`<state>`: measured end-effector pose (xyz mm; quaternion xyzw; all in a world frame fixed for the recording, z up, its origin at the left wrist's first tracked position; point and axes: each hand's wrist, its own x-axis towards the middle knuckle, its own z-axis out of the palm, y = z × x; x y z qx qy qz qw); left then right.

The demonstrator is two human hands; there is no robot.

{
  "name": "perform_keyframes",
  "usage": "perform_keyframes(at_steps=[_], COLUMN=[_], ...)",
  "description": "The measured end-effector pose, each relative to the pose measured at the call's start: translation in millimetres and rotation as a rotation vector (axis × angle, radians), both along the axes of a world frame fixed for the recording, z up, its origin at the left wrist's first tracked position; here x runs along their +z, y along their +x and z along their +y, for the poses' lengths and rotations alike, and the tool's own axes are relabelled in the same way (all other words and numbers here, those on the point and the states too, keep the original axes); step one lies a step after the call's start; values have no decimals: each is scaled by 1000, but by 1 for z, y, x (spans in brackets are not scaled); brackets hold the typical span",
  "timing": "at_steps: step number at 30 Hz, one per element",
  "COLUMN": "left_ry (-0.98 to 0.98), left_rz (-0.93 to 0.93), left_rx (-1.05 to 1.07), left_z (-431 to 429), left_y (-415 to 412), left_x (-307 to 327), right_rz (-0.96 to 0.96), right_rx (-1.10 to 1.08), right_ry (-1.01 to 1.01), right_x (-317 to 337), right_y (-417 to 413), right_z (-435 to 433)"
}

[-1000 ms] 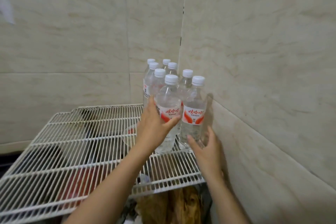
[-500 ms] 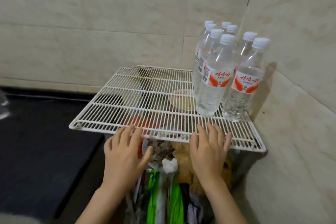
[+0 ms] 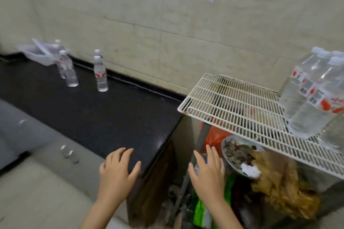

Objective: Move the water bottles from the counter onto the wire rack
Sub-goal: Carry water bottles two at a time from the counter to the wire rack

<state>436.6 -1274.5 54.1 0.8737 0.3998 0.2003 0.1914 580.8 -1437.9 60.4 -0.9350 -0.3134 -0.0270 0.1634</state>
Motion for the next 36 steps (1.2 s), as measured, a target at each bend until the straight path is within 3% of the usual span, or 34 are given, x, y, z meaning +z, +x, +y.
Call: perform_keyframes(at_steps=[4, 8, 16, 25, 36], left_ry=[16, -91, -239, -299, -203], left_rz=[15, 51, -19, 10, 127], left_rx=[79, 325, 648, 725, 735], left_z=[64, 108, 135, 182, 383], left_y=[-100, -204, -337, -367, -337], left_x=[-13, -32, -56, -63, -37], right_rz=[73, 283, 346, 357, 330], right_rx=[35, 268, 547, 674, 725], right_ry=[100, -40, -159, -211, -47], right_x=[-18, -32, -44, -69, -60], right_y=[-79, -157, -258, -282, -254], right_z=[66, 137, 226, 302, 524])
